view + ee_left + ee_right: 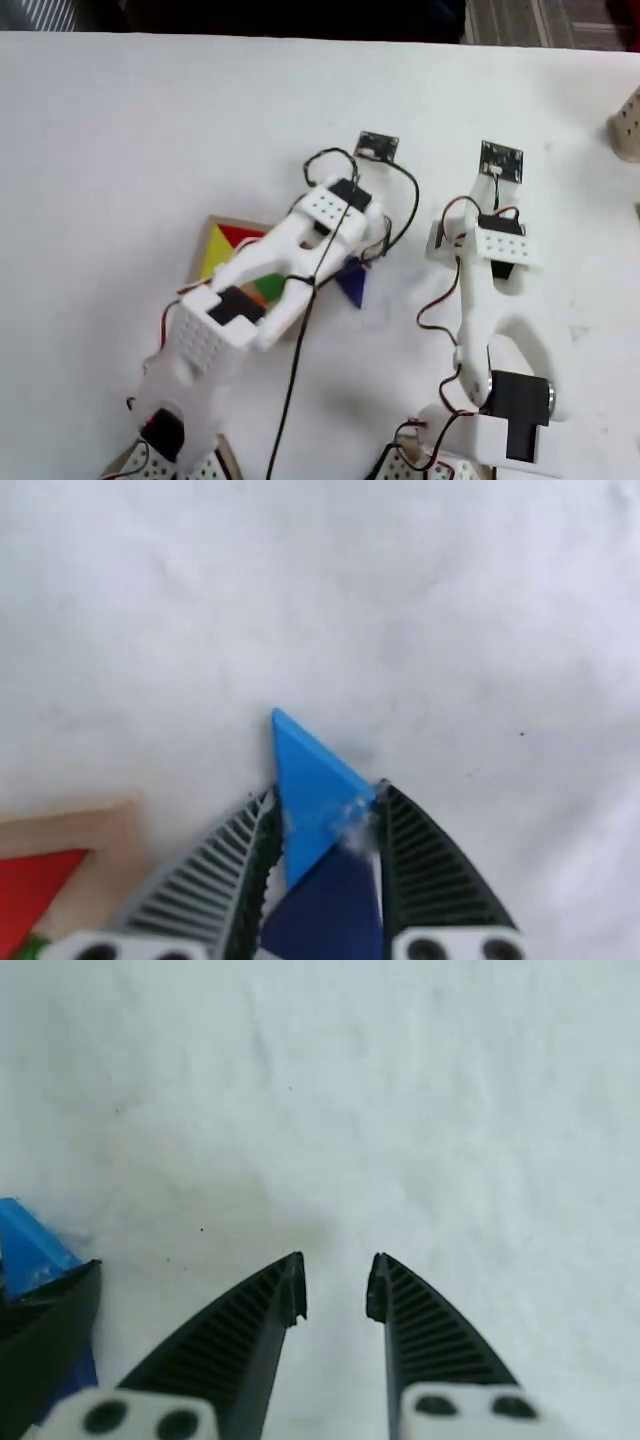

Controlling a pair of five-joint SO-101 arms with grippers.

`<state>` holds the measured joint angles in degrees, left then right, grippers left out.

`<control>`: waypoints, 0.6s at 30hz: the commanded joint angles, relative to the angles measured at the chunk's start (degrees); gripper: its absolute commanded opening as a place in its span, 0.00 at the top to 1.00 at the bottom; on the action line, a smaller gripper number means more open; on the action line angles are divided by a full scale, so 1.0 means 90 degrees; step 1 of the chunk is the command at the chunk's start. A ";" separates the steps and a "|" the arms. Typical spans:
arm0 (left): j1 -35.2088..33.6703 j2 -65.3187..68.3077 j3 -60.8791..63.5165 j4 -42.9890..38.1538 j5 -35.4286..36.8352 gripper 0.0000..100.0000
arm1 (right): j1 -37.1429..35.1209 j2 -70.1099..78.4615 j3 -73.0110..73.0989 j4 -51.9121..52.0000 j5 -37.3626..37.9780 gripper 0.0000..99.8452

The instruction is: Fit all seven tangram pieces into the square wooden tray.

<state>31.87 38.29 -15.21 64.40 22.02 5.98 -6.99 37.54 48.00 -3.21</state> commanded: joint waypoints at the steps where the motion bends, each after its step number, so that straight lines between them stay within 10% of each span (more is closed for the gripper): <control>1: -0.0054 -0.0923 0.0332 0.0000 -0.0068 0.95 | -0.0083 -0.0220 -0.0049 -0.0083 0.0088 0.89; 18: -0.0601 -0.3922 0.3448 -0.0840 -0.0576 0.95 | -0.0083 -0.0220 -0.0049 -0.0093 0.0088 0.89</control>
<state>30.11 9.98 12.57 58.15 17.45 5.98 -6.99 37.54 48.00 -3.21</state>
